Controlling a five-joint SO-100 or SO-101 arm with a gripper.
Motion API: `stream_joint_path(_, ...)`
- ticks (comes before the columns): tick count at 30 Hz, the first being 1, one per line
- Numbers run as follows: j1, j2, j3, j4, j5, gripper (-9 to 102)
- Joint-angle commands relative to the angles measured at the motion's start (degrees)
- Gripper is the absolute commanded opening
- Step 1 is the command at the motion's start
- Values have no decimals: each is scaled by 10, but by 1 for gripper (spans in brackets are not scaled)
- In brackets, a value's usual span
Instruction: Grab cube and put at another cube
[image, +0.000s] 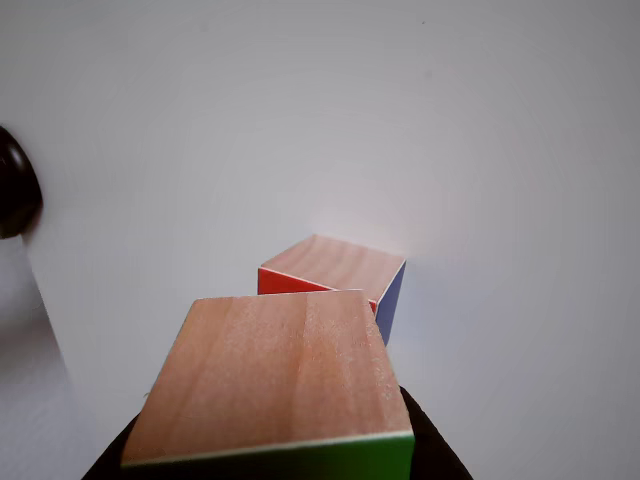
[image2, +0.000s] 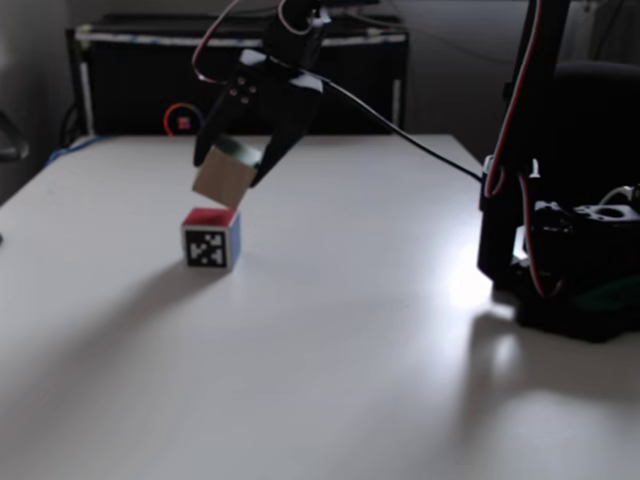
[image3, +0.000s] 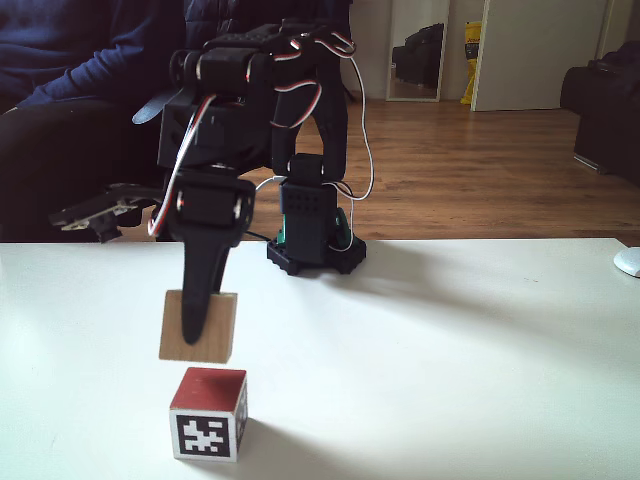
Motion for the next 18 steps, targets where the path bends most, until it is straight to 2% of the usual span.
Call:
stream_joint_path(1, 6, 4, -34, 3, -2, 11)
stream_joint_path(18, -11, -17, -41, 5, 11, 19)
